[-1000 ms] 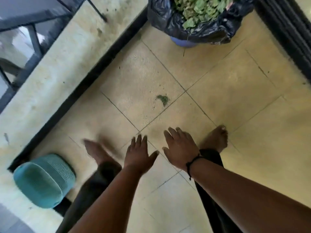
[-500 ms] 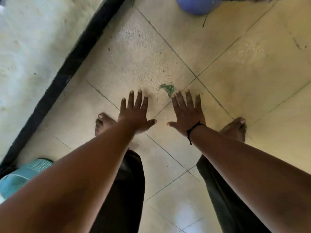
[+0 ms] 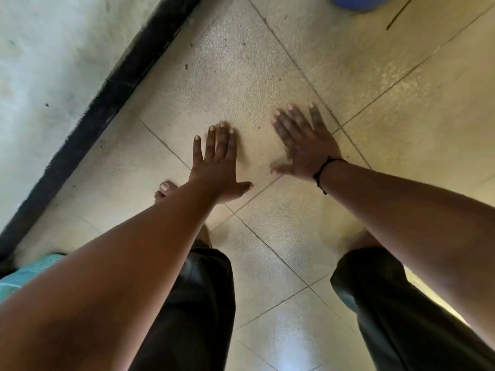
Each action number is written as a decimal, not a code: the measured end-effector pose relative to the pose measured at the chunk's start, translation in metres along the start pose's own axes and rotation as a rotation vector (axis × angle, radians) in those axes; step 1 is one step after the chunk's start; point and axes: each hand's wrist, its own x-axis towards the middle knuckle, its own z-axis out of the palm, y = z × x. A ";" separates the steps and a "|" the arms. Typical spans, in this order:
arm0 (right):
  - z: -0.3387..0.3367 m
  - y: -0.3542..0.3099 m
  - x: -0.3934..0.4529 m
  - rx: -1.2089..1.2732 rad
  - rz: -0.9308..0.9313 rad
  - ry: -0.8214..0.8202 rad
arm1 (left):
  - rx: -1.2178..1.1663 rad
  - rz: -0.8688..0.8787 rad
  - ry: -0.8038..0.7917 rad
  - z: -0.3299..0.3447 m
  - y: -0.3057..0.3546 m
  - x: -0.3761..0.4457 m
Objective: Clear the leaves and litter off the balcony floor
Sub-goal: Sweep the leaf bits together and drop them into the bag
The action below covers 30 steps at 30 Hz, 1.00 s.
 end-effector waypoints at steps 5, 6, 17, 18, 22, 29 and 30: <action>-0.006 0.020 -0.027 0.248 0.036 0.223 | -0.047 -0.004 0.077 -0.023 0.006 0.007; 0.002 0.018 -0.038 0.280 0.140 0.199 | -0.043 0.015 0.093 -0.027 0.007 0.011; 0.015 -0.008 0.005 0.497 0.617 0.047 | 0.002 0.062 0.076 -0.008 0.007 0.026; 0.011 -0.001 0.012 0.488 0.612 0.058 | -0.003 0.059 0.056 -0.006 0.007 0.022; -0.007 0.039 0.020 0.508 0.597 0.148 | -0.034 0.029 -0.006 -0.007 0.014 0.009; -0.006 0.048 -0.014 0.668 0.255 0.192 | -0.178 -0.004 0.013 -0.024 0.034 0.008; -0.003 0.040 -0.015 0.692 0.276 0.196 | -0.201 -0.007 0.009 -0.024 0.038 0.007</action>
